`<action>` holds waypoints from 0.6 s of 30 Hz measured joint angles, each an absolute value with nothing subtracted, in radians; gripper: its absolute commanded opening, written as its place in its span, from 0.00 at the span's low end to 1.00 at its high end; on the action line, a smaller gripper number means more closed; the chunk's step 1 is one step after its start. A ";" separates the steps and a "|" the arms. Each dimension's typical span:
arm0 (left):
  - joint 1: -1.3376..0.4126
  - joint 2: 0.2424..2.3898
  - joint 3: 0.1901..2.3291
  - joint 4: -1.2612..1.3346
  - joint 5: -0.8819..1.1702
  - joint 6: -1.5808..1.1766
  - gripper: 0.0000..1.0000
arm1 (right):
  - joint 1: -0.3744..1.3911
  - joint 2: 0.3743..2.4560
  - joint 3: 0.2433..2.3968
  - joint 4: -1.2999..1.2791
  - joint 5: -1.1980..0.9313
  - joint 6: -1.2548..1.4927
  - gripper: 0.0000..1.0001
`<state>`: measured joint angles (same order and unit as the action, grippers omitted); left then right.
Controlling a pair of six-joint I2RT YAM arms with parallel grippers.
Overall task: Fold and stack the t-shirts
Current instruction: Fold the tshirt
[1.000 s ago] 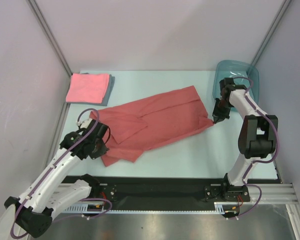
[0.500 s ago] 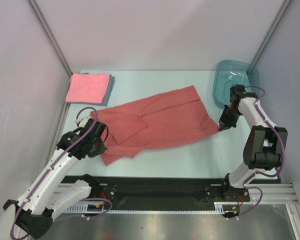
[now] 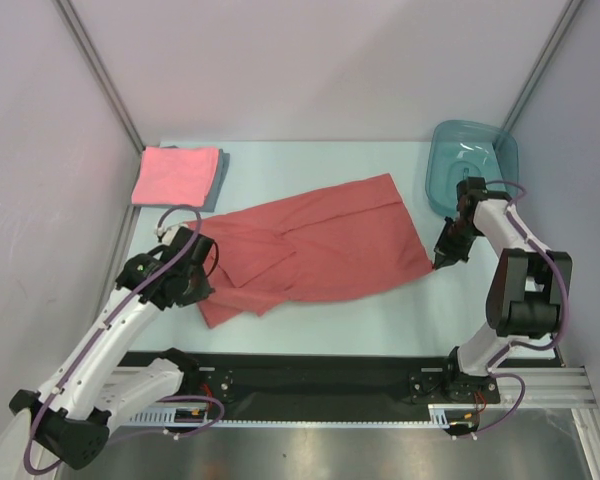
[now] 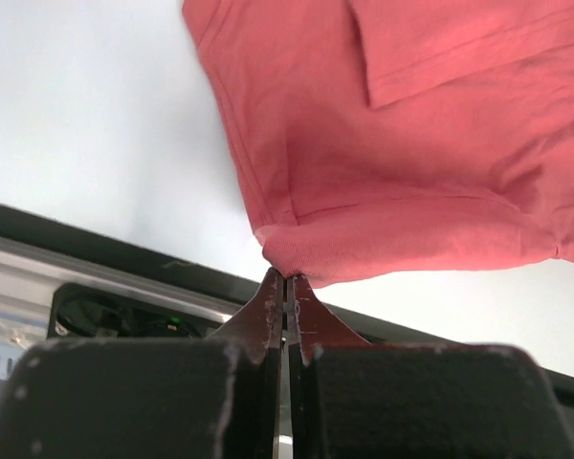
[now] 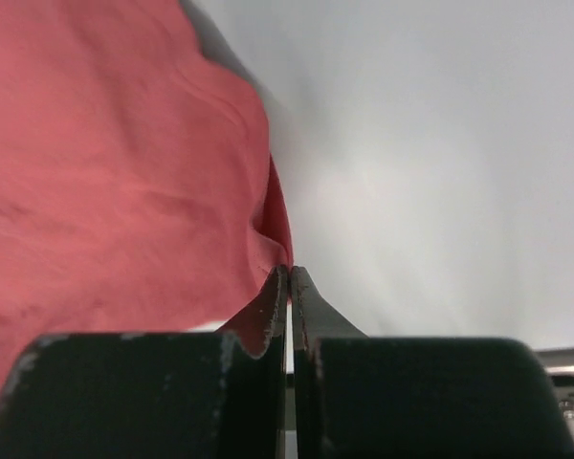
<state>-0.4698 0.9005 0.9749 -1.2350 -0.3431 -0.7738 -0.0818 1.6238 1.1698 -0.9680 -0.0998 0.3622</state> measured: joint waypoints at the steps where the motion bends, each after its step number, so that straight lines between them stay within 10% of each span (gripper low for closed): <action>1: -0.469 0.913 0.991 -1.233 -0.348 -0.763 0.00 | -0.082 1.649 1.198 -0.967 -0.100 0.360 0.00; 18: -0.381 1.121 1.183 -1.116 -0.390 -0.562 0.00 | -0.022 1.941 1.650 -0.981 -0.097 0.318 0.00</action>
<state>-0.3813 1.1210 1.1828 -1.1160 -0.3904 -0.5625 -0.0216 1.9408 1.6505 -0.9813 -0.0967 0.3183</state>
